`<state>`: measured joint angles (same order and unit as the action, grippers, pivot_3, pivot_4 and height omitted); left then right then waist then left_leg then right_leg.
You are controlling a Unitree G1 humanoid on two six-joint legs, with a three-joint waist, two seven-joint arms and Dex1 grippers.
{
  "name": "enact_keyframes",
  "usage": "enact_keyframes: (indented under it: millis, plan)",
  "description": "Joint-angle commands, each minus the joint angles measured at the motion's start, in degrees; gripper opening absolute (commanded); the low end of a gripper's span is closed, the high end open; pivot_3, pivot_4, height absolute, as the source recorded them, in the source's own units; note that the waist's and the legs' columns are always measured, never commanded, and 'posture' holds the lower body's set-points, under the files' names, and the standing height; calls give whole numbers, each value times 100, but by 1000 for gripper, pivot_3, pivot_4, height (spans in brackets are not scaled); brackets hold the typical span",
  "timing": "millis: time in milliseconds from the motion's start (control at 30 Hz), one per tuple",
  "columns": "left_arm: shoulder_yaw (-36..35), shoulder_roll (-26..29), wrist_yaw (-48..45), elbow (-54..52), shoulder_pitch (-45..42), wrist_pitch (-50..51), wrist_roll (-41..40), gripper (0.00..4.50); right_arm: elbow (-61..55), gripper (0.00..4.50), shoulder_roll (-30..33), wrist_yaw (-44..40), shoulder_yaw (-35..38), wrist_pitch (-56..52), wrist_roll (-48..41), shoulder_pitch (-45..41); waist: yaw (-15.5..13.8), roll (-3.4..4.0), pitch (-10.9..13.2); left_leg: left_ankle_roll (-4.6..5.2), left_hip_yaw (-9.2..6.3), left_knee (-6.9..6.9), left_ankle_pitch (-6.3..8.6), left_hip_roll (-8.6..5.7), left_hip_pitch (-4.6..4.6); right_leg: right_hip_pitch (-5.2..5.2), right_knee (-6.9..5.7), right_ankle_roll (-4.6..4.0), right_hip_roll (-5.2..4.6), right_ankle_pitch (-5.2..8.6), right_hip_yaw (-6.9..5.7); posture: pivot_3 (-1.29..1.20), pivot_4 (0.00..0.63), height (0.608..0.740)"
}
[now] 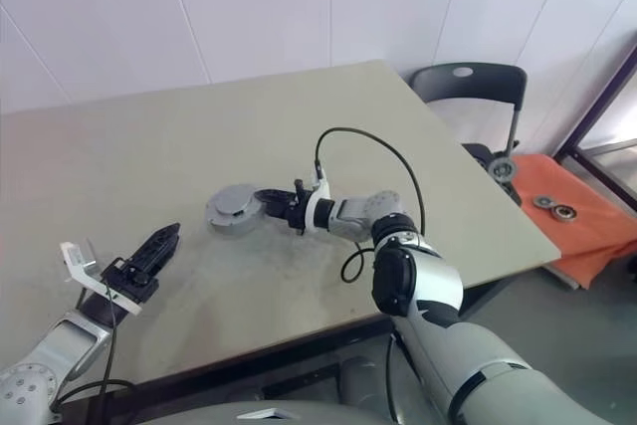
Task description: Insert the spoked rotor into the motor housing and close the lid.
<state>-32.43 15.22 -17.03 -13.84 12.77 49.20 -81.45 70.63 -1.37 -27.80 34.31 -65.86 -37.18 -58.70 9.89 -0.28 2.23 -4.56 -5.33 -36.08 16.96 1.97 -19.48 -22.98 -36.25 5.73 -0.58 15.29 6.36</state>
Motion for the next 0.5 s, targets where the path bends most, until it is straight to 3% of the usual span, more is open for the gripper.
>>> enact_keyframes:
  millis: [33,300,500]
  plan:
    - [193,-155,394,54,-224,22,-542,3246,-50,1283,-35,-203,53,-15,-151,-298,-9,0,0,0,0,0,0,0,0,0,0,0,0,0,0,0,0,740]
    - [731,-634,660,475,-737,-148,-383,3246,-78,1283,-14,-270,-11,-16,-125,-317,-135,1,0,0,-1,-4,0,-5,2,6,3,0,0,0,1,0,0,740]
    - [875,-693,515,934,-1119,-319,-56,3246,-118,1283,53,-349,-48,-56,-132,-325,-151,2,1,-1,-1,-7,0,-11,0,13,10,0,-2,0,3,0,0,740]
